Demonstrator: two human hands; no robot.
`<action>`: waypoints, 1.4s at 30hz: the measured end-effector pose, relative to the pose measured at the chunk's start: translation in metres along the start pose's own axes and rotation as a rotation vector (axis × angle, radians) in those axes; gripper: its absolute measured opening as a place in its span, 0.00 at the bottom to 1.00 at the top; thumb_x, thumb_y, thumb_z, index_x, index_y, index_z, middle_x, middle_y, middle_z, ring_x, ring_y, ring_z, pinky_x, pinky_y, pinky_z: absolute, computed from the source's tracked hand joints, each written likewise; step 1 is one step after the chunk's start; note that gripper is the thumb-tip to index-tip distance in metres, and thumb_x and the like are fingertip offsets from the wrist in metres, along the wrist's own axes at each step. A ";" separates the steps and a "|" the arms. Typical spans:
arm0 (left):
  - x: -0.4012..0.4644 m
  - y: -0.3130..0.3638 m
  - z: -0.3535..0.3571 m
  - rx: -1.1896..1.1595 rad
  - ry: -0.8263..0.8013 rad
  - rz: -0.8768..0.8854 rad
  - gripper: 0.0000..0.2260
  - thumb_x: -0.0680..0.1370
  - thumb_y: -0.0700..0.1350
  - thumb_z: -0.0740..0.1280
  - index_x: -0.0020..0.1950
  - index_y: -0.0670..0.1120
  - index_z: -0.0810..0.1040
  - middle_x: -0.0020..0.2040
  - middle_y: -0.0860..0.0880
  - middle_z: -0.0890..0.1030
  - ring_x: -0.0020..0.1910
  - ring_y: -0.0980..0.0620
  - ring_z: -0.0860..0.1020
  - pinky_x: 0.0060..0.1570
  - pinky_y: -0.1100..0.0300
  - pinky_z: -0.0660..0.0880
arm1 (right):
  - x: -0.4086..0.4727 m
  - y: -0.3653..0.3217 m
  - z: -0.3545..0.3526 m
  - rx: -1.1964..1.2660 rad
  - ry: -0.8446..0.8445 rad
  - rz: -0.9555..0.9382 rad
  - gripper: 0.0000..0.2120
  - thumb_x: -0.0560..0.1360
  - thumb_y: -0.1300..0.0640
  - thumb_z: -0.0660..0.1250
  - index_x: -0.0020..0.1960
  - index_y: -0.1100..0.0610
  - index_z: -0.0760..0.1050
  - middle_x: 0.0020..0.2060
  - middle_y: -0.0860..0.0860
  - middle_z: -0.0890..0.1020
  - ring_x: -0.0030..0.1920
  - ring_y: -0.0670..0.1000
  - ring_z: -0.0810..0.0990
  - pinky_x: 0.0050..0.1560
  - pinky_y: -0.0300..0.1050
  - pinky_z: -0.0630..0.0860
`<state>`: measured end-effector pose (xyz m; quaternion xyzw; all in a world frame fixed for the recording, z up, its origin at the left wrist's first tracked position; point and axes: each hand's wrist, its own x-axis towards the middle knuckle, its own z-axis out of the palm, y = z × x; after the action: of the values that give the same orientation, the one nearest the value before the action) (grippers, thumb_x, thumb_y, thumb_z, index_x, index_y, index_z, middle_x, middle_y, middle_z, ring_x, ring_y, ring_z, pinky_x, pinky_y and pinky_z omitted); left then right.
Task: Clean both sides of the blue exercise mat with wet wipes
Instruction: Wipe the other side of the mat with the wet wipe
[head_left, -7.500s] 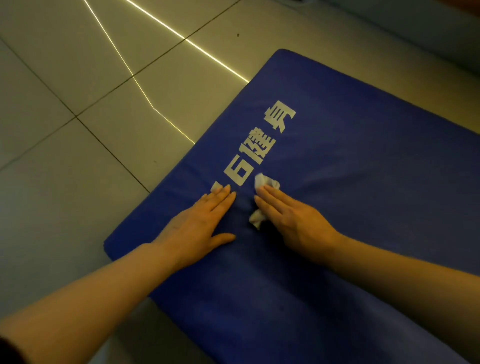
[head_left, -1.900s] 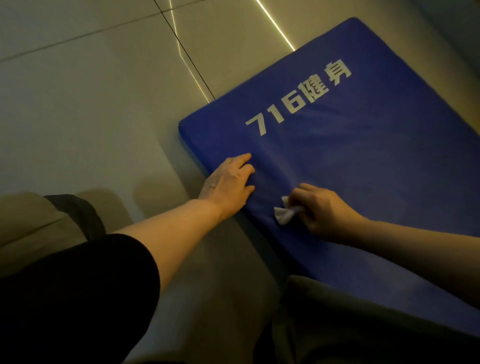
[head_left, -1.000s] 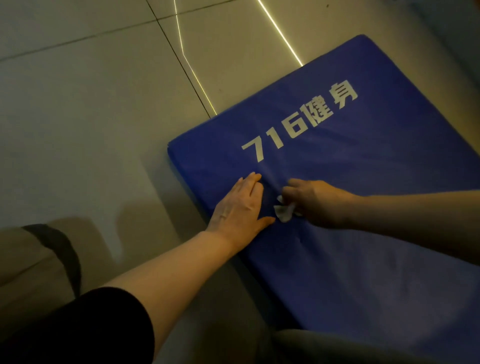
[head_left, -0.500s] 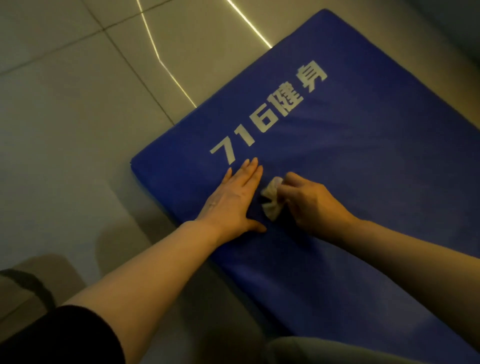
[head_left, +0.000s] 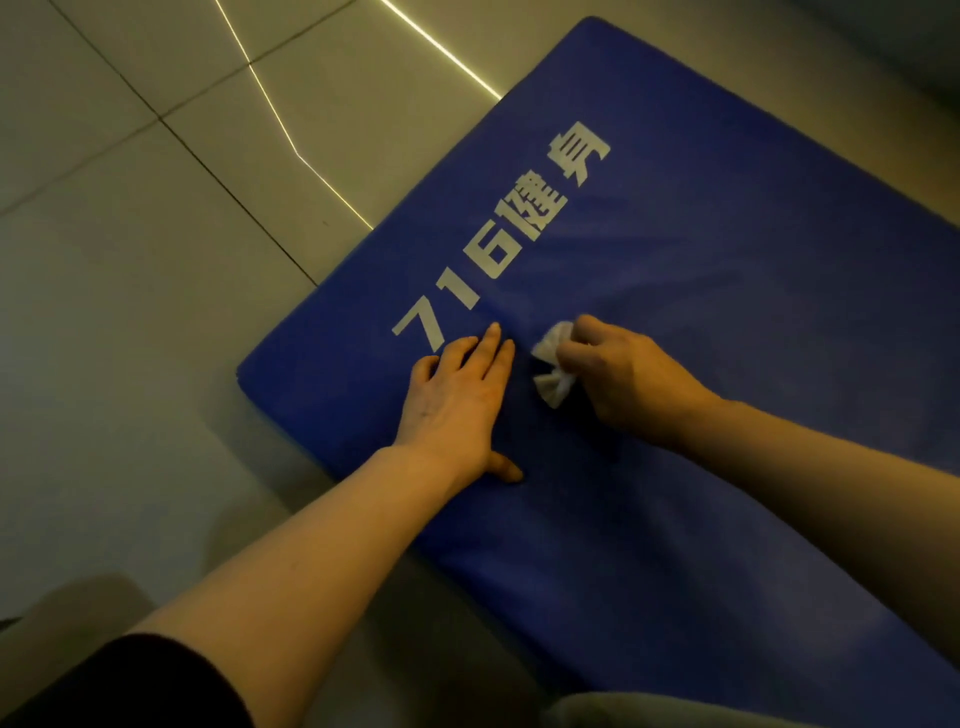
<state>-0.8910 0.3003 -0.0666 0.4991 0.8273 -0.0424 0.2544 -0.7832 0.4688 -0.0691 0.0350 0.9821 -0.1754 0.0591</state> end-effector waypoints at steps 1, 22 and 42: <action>0.002 -0.001 0.000 0.011 0.001 0.009 0.57 0.66 0.66 0.72 0.79 0.48 0.38 0.79 0.50 0.37 0.77 0.47 0.45 0.75 0.48 0.50 | -0.015 0.002 0.001 0.016 0.003 0.021 0.10 0.65 0.71 0.70 0.41 0.61 0.73 0.39 0.58 0.73 0.31 0.54 0.69 0.26 0.46 0.67; 0.041 0.007 -0.004 -0.045 0.169 0.052 0.34 0.73 0.65 0.65 0.74 0.53 0.62 0.73 0.53 0.62 0.71 0.46 0.60 0.74 0.39 0.48 | 0.002 0.026 -0.010 0.080 0.003 0.175 0.04 0.70 0.65 0.66 0.43 0.62 0.72 0.43 0.56 0.72 0.35 0.58 0.72 0.32 0.51 0.70; 0.069 0.009 0.008 -0.103 0.457 0.105 0.24 0.72 0.55 0.70 0.64 0.46 0.77 0.71 0.41 0.69 0.73 0.40 0.63 0.69 0.31 0.48 | 0.033 0.044 -0.008 0.093 0.255 0.404 0.05 0.76 0.60 0.62 0.47 0.63 0.73 0.47 0.59 0.73 0.42 0.63 0.75 0.40 0.50 0.71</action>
<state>-0.9063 0.3573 -0.1039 0.5244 0.8373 0.1274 0.0877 -0.8125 0.5139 -0.0808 0.2553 0.9456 -0.1989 -0.0331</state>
